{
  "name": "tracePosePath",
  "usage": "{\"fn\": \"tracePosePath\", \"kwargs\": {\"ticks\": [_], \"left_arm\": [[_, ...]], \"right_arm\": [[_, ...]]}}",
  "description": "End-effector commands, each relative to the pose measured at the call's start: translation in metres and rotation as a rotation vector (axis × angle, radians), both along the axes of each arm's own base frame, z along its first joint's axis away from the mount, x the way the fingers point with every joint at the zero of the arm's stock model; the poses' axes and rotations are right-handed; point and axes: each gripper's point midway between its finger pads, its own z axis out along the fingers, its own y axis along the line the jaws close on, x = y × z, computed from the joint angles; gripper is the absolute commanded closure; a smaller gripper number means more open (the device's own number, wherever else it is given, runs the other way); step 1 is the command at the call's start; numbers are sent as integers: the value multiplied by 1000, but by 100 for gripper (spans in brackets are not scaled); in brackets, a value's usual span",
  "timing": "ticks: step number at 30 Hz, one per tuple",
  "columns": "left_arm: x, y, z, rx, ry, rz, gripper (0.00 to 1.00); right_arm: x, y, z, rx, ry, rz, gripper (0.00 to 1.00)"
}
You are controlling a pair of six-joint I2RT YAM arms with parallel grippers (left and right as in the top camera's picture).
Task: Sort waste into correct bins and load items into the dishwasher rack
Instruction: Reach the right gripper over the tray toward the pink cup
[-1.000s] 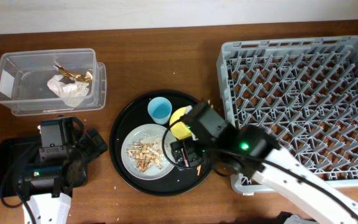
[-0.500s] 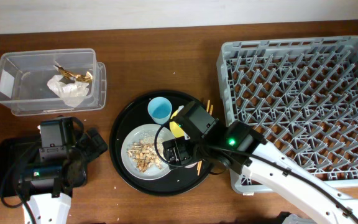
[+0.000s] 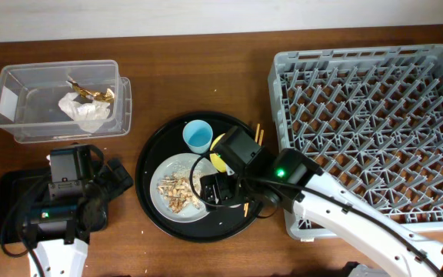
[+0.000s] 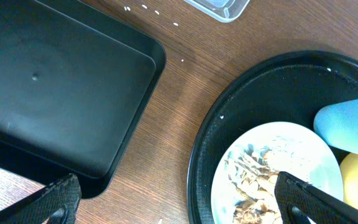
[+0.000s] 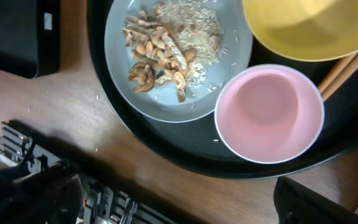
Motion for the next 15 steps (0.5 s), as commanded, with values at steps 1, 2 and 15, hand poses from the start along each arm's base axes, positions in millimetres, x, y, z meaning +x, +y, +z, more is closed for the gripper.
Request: {"fn": "tracePosePath", "kwargs": {"ticks": [1, 2, 15], "left_arm": [[2, 2, 7, 1, -22, 15, 1], [2, 2, 7, 1, -22, 15, 1], [2, 2, 7, 1, -22, 15, 1]], "right_arm": [[6, 1, -9, -43, 5, -33, 1], [7, 2, -15, -56, 18, -33, 1], [19, 21, -69, -283, -134, -32, 34]]}}
